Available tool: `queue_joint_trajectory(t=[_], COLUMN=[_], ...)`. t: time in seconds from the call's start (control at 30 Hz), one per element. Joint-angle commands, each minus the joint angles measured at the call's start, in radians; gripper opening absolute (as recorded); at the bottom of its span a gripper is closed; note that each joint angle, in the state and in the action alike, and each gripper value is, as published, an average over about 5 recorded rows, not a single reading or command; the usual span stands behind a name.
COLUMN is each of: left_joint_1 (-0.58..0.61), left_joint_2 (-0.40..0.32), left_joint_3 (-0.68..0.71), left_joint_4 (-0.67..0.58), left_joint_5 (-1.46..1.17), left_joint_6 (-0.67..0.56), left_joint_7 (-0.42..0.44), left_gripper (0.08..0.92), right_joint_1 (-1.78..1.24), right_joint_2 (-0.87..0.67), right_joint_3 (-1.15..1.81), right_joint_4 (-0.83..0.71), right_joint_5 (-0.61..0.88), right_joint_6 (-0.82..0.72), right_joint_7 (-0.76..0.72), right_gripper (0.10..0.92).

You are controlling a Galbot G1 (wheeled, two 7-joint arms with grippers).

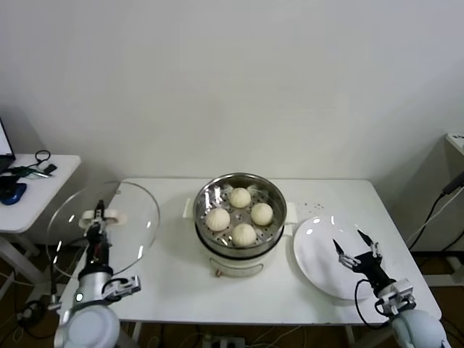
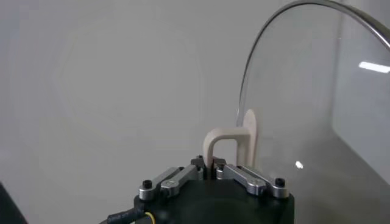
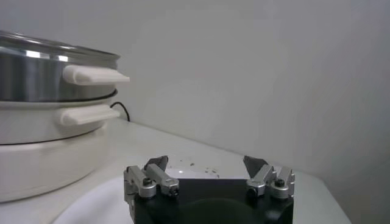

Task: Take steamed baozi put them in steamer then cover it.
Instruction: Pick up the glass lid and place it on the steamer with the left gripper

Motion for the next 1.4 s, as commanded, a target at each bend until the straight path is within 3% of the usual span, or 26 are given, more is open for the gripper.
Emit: queue_joint_trajectory(t=[0.03, 0.23, 0.43, 0.73, 0.9, 1.4], left_joint_1=[-0.182, -0.414, -0.498, -0.516, -0.527, -0.505], left_joint_2=[0.149, 0.028, -0.085, -0.328, -0.427, -0.504], left_joint_3=[0.338, 0.551, 0.649, 0.669, 0.660, 0.637], left_joint_4=[-0.148, -0.108, -0.020, 0.136, 0.218, 0.334], left_joint_5=[0.067, 0.201, 0.277, 0.334, 0.358, 0.348], left_joint_6=[0.172, 0.222, 0.224, 0.224, 0.224, 0.224], left_joint_7=[0.164, 0.375, 0.447, 0.455, 0.454, 0.424], left_gripper=[0.151, 0.151, 0.151, 0.151, 0.151, 0.151], right_joint_1=[0.038, 0.064, 0.080, 0.078, 0.078, 0.084], right_joint_2=[-0.041, -0.038, -0.028, -0.029, -0.027, -0.011], right_joint_3=[-0.034, -0.049, -0.058, -0.045, -0.031, -0.016], right_joint_4=[0.001, -0.021, -0.041, -0.056, -0.081, -0.125], right_joint_5=[-0.008, -0.023, -0.041, -0.050, -0.052, -0.078], right_joint_6=[-0.015, -0.016, -0.014, -0.016, -0.013, 0.003], right_joint_7=[0.019, 0.021, 0.019, 0.015, 0.015, 0.005], right_gripper=[0.823, 0.823, 0.823, 0.823, 0.823, 0.823])
